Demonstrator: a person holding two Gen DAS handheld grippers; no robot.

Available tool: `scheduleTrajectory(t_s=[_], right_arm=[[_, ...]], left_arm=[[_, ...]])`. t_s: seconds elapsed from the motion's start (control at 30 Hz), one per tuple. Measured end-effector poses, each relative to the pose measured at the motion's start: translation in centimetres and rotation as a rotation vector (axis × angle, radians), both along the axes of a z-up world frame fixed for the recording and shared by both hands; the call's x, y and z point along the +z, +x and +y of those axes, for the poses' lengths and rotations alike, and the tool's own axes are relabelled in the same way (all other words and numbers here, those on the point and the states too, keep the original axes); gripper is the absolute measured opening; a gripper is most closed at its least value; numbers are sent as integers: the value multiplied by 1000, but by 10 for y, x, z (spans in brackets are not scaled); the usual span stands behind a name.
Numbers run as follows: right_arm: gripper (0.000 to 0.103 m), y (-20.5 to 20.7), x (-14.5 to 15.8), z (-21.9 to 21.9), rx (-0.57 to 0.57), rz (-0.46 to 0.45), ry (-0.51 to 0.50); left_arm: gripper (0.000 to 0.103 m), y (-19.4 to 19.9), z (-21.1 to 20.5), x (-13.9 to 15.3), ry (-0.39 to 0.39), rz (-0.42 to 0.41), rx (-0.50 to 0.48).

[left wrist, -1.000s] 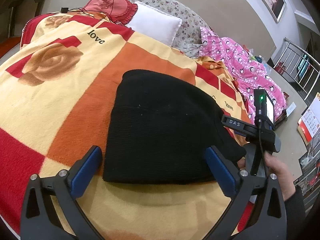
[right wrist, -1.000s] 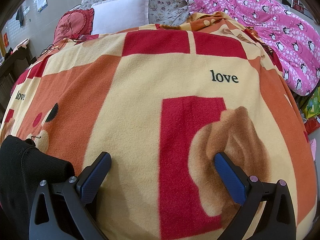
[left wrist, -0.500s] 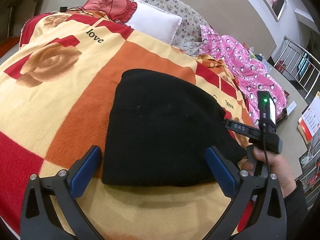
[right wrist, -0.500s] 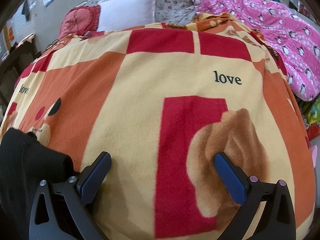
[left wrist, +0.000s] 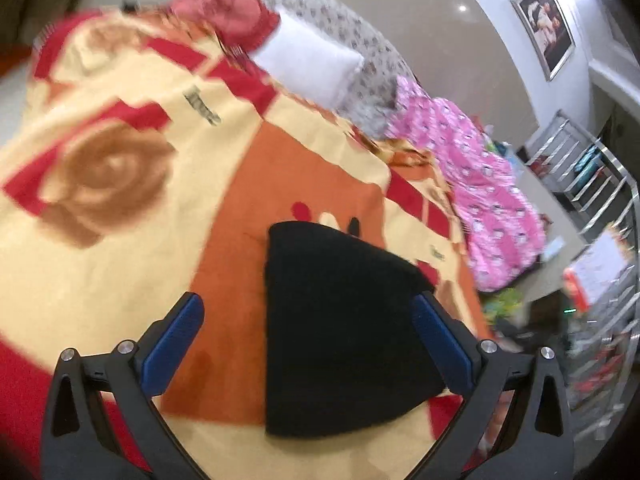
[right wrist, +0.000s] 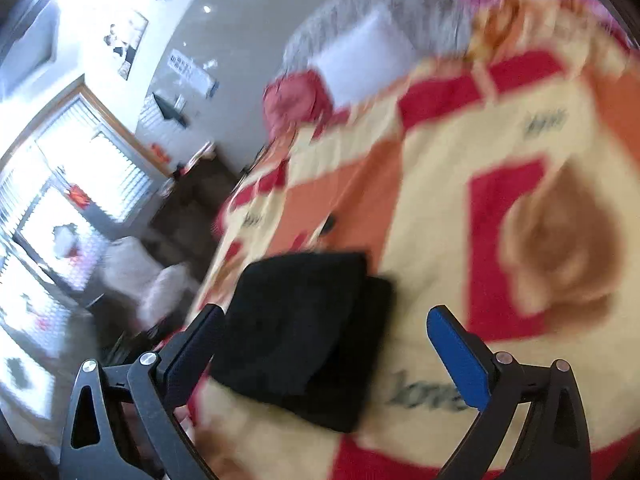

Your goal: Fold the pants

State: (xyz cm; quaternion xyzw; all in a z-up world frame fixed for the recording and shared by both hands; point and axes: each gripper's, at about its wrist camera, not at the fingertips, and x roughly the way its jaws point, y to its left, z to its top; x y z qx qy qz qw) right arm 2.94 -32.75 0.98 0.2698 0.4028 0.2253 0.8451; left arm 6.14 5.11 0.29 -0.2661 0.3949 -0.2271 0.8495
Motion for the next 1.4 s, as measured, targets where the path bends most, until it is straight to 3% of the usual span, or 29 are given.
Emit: scheduleTrajectory(t_s=[0.03, 0.1, 0.17, 0.27, 0.33, 0.47, 0.5, 0.63, 0.77, 0.83, 1.03, 1.17, 1.23, 1.3, 1.4], right_arm=[[85, 6, -6, 2, 1, 48, 12], [73, 15, -21, 5, 23, 134, 77], [67, 20, -33, 8, 31, 199, 89], [62, 18, -43, 9, 30, 191, 93], [53, 18, -45, 5, 16, 195, 106], [55, 19, -44, 10, 83, 140, 123], [54, 19, -44, 9, 90, 128, 118], [41, 17, -48, -2, 70, 117, 140], [40, 13, -43, 9, 82, 78, 52], [33, 10, -35, 10, 95, 44, 22], [29, 34, 4, -10, 44, -59, 67], [27, 76, -4, -23, 5, -10, 52], [31, 84, -11, -31, -50, 13, 17], [33, 77, -8, -39, -112, 8, -14], [34, 62, 15, -26, -81, -114, -85]], left_arm=[[103, 7, 0, -7, -25, 35, -14], [103, 19, -3, -22, -51, 109, -48], [102, 20, -8, -23, -50, 88, -75], [102, 21, -19, -25, -70, 89, -141], [102, 21, -28, -24, -81, 86, -183], [102, 23, -42, -22, -47, 76, -223], [99, 24, -41, -22, -51, 78, -210], [58, 28, -31, -26, -34, 108, -136], [45, 17, -34, -15, 19, 58, -129], [42, 17, -38, -6, 38, 28, -134], [43, 66, -51, 13, 22, -15, -148], [49, 105, -67, -7, 105, 42, -125], [61, 109, -65, -17, 118, 60, -112], [61, 103, -60, -13, 111, 34, -109], [65, 86, -57, 6, 171, -59, -69]])
